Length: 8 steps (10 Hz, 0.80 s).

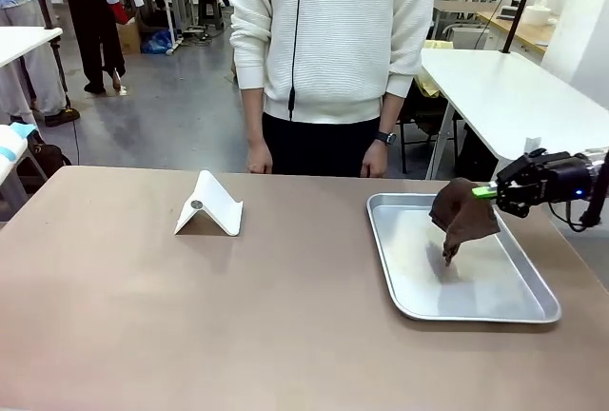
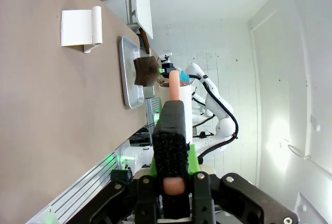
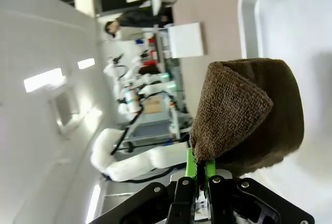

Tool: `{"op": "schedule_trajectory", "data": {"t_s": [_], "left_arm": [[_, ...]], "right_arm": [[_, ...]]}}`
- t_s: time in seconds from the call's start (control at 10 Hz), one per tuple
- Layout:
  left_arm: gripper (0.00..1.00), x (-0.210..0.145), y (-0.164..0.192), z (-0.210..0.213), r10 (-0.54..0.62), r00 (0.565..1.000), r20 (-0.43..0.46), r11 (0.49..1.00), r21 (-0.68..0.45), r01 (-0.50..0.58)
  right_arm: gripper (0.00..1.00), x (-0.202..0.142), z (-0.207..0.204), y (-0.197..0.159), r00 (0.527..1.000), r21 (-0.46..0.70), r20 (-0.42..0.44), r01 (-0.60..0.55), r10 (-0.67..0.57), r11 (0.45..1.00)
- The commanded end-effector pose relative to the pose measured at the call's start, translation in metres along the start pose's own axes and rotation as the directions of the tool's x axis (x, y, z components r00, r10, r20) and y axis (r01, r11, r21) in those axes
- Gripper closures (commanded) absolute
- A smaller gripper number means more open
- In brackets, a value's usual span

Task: Clean the surface of the table.
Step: Clean the area not pointed to by the person.

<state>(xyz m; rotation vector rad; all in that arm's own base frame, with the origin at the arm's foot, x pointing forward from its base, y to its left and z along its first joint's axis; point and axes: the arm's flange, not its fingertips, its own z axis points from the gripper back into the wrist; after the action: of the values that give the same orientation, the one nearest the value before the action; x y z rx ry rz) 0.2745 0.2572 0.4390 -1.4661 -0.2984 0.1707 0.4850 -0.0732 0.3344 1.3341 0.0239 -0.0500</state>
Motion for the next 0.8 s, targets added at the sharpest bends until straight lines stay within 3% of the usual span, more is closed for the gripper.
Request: {"op": "schedule_trajectory", "data": {"t_s": [0.0, 0.2, 0.3, 0.5, 0.7], "left_arm": [[0.78, 0.0, -0.005, -0.002, 0.007, 1.0, 0.015, 1.0, -0.016, -0.007], [0.78, 0.0, -0.005, -0.002, 0.007, 1.0, 0.015, 1.0, -0.016, -0.007], [0.78, 0.0, -0.005, -0.002, 0.007, 1.0, 0.015, 1.0, -0.016, -0.007], [0.78, 0.0, -0.005, -0.002, 0.007, 1.0, 0.015, 1.0, -0.016, -0.007], [0.78, 0.0, -0.005, -0.002, 0.007, 1.0, 0.015, 1.0, -0.016, -0.007]], "right_arm": [[1.0, -0.03, 0.015, 0.026, 0.999, 0.127, 0.046, 0.023, -0.029, 0.992], [1.0, -0.068, 0.037, 0.05, 0.994, 0.203, 0.102, 0.009, -0.031, 0.979], [1.0, -0.082, 0.049, 0.051, 0.984, 0.179, 0.18, -0.015, -0.017, 0.984], [1.0, -0.095, 0.085, 0.034, 0.963, 0.202, 0.27, -0.063, 0.006, 0.977], [1.0, -0.097, 0.099, 0.017, 0.955, 0.232, 0.295, -0.073, 0.001, 0.97]]}}
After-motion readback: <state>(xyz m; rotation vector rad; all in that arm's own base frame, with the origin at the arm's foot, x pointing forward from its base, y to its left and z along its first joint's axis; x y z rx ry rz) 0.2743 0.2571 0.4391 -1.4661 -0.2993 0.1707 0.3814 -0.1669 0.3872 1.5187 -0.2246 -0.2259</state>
